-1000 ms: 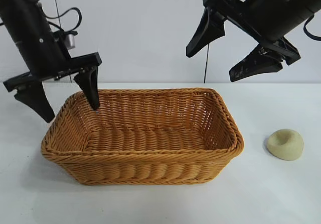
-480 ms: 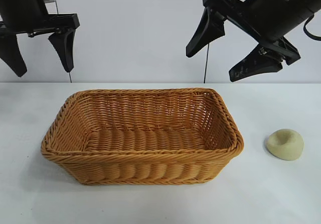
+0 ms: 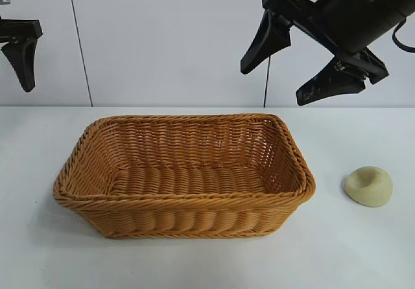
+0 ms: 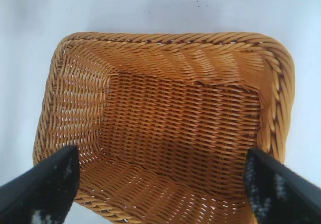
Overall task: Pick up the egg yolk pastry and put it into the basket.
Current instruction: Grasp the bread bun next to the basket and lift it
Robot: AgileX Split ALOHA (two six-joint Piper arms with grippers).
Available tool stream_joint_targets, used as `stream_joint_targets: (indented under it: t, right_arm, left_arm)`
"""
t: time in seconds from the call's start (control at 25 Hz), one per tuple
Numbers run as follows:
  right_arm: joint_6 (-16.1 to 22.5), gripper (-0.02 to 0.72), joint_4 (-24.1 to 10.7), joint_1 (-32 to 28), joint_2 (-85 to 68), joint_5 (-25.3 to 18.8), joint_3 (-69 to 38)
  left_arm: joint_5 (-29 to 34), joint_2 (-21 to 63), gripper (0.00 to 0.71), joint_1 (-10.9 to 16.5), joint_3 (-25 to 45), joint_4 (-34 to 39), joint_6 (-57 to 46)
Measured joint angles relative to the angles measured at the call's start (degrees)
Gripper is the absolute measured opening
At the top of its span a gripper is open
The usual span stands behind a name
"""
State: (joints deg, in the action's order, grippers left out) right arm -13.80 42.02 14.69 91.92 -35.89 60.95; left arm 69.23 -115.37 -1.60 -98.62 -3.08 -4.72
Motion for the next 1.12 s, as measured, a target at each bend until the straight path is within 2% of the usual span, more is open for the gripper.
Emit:
stream_joint_targets:
  t: [0.2, 0.36, 1.12]
  right_arm:
    - [0.0, 0.637, 0.0, 0.0, 0.0, 0.0, 0.0]
    - [0.0, 0.637, 0.0, 0.0, 0.0, -0.1, 0.0]
    - [0.0, 0.637, 0.0, 0.0, 0.0, -0.2, 0.0]
  left_arm:
    - [0.0, 5.8, 0.638, 0.0, 4.7, 0.1, 0.5]
    - [0.0, 14.5, 0.638, 0.0, 12.6, 1.4, 0.6]
    - [0.1, 69.2, 0.639, 0.0, 56.6, 3.6, 0.9]
